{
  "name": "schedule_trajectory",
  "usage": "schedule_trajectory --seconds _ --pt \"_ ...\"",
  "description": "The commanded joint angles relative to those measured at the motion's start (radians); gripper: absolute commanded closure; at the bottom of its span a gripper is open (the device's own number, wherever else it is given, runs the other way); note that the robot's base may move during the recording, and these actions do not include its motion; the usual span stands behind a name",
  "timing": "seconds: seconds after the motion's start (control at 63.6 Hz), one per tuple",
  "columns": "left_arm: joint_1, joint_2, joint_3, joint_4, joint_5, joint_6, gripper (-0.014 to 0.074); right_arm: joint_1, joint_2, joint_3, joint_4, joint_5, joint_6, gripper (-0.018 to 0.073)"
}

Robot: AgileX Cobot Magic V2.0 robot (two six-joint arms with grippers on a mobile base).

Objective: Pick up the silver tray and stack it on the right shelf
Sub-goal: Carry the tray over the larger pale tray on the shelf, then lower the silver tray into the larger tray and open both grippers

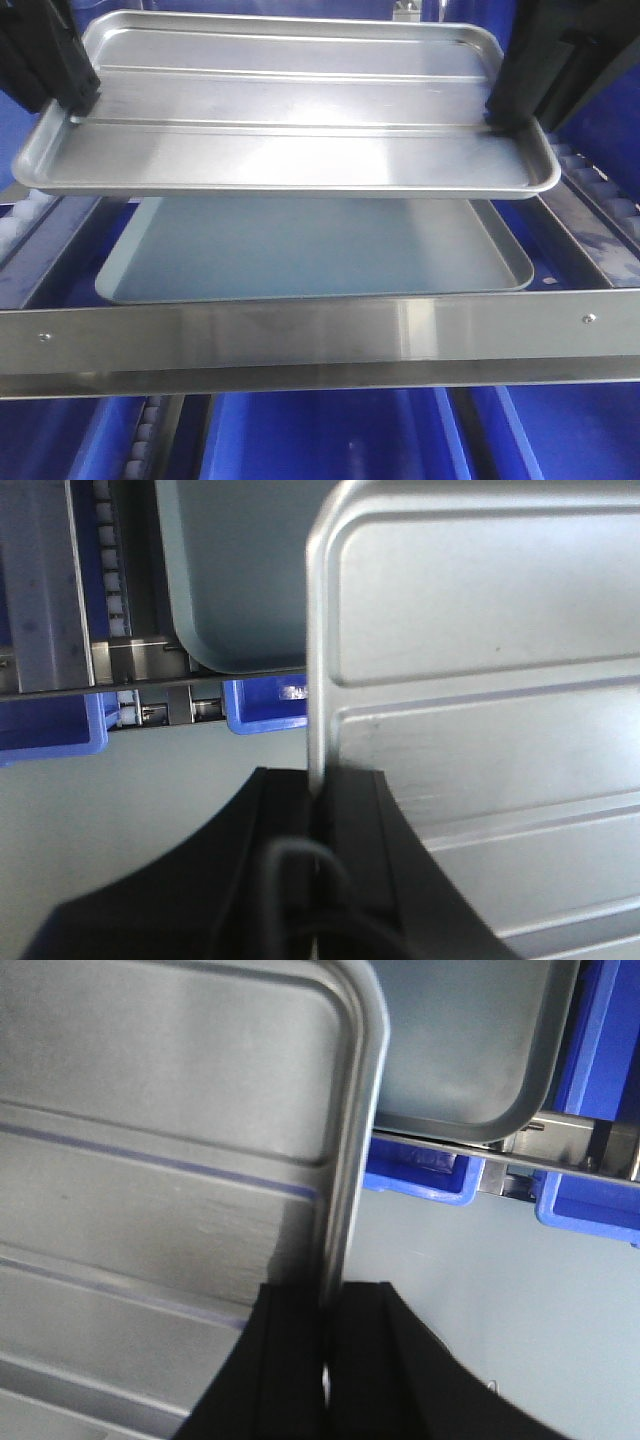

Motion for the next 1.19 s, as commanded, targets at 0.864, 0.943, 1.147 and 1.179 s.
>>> schedule_trajectory --seconds 0.864,0.943,1.147,1.179 --pt "0.001 -0.002 -0.055 0.096 -0.132 0.016 0.0689 -0.004 -0.012 -0.091 -0.079 -0.102 -0.019 0.0503" --pt "0.017 0.033 -0.090 0.106 -0.132 0.016 0.0689 -0.004 0.011 -0.135 -0.093 -0.091 -0.019 0.0503" --pt "0.084 0.157 -0.203 0.110 -0.134 0.016 0.0689 -0.017 0.113 -0.242 -0.180 -0.090 -0.019 0.0503" --pt "0.099 0.183 -0.221 0.110 -0.137 0.016 0.0689 -0.025 0.140 -0.254 -0.194 -0.091 -0.019 0.0503"
